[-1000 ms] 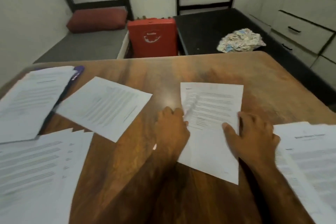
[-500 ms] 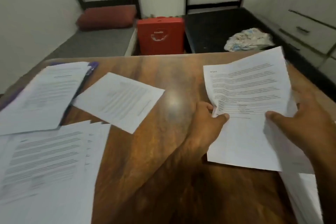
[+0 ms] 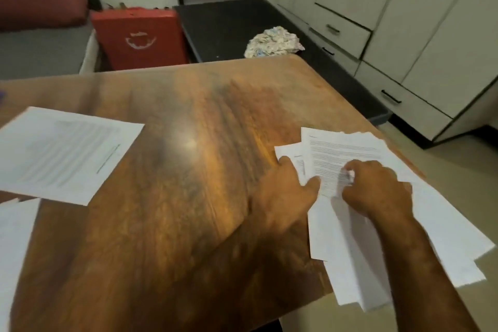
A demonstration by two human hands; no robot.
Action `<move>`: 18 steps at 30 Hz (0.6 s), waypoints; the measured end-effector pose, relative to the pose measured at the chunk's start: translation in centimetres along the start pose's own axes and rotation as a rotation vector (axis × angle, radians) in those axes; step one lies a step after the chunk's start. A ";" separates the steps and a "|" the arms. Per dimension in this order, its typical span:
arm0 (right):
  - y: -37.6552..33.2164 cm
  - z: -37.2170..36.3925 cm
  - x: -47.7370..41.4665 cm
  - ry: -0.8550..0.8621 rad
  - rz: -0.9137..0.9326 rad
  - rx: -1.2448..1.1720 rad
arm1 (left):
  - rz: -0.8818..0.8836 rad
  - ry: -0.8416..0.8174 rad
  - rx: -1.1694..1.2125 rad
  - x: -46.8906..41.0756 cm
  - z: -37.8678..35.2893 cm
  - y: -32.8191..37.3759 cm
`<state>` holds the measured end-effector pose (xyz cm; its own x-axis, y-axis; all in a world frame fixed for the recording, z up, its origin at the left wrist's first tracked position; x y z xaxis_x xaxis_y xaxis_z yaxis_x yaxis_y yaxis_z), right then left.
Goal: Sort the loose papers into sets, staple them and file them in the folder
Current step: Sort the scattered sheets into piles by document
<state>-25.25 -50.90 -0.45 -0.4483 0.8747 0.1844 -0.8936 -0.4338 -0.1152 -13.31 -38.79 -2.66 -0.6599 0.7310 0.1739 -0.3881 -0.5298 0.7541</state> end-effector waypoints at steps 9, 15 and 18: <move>-23.4 -1.7 4.7 -0.124 0.695 -0.199 | 0.281 0.421 -0.758 3.2 23.9 -17.3; -34.8 -5.8 10.7 -0.247 0.904 -0.184 | 0.411 0.397 -0.763 6.9 28.2 -25.0; -35.7 -7.2 11.2 -0.276 0.871 -0.157 | 0.396 0.524 -0.664 6.9 28.6 -23.6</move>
<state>1.81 -24.01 -1.28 -0.9674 0.1625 0.1942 -0.2350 -0.8617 -0.4497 9.69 -9.01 -1.15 -0.9659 0.2430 -0.0890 -0.2545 -0.9544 0.1563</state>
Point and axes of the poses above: each hand's wrist, its own x-axis away from the middle knuckle, its own z-axis out of the back of the hand, y = z × x, the point moved 7 cm from there along -x, towards the middle knuckle, and after that the axes turned 2 degrees about x, right-handed, at the moved point
